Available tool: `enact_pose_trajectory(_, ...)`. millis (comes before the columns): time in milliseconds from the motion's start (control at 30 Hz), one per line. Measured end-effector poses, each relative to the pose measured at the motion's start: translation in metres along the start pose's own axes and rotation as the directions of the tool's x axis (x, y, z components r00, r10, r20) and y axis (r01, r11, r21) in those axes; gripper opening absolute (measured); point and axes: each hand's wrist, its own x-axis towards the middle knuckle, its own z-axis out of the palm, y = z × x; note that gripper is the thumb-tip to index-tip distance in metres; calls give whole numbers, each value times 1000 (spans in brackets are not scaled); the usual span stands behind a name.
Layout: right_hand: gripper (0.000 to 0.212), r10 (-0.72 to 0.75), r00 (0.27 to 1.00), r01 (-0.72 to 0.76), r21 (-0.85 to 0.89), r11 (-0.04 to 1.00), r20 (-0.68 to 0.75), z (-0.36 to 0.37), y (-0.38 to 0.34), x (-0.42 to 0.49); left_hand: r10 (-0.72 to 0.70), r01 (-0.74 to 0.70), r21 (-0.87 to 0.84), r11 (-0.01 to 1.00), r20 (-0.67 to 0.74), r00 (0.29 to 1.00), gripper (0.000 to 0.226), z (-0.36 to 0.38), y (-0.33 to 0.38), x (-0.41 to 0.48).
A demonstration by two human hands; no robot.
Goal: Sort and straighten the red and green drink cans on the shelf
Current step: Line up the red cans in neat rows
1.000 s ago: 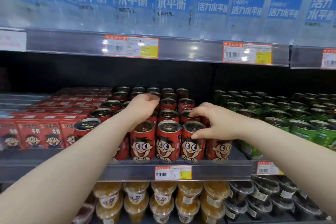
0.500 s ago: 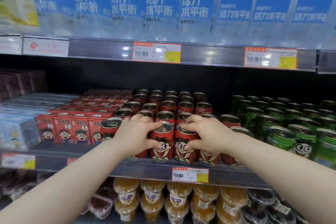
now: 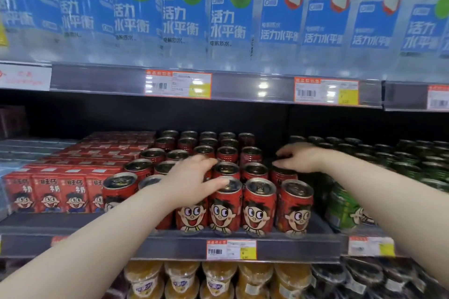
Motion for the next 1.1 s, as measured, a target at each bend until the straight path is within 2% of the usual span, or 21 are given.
enact_pose_trajectory(133,58,20,997,-26,79,997,76,20,7,10,-22,12,99,995,106,994,78,4,8,20)
enact_pose_trajectory(267,32,-9,988,-16,158,987,154,16,17,21,-82,68,70,995,209,974,83,7,5,29)
enact_pose_trajectory(367,41,-32,979,-2,167,986,203,9,19,26,-104,92,61,994,245,964,79,8,7,29)
enact_pose_trajectory(533,44,-66,997,76,249,966,-50,8,6,55,-117,99,83,992,240,964,77,9,7,30)
enact_pose_trajectory(600,51,-91,993,107,232,967,-78,14,-1,70,-114,95,88,992,232,966,74,10,6,30)
enact_pose_trajectory(733,67,-120,992,126,256,958,-39,17,-14,89,-119,107,67,992,226,967,74,12,5,31)
enact_pose_trajectory(900,60,-145,987,133,167,977,64,20,-17,105,-134,120,72,990,225,965,76,12,4,32)
enact_pose_trajectory(1100,65,-182,961,142,191,971,210,10,-14,108,-136,122,76,990,220,966,74,11,6,31)
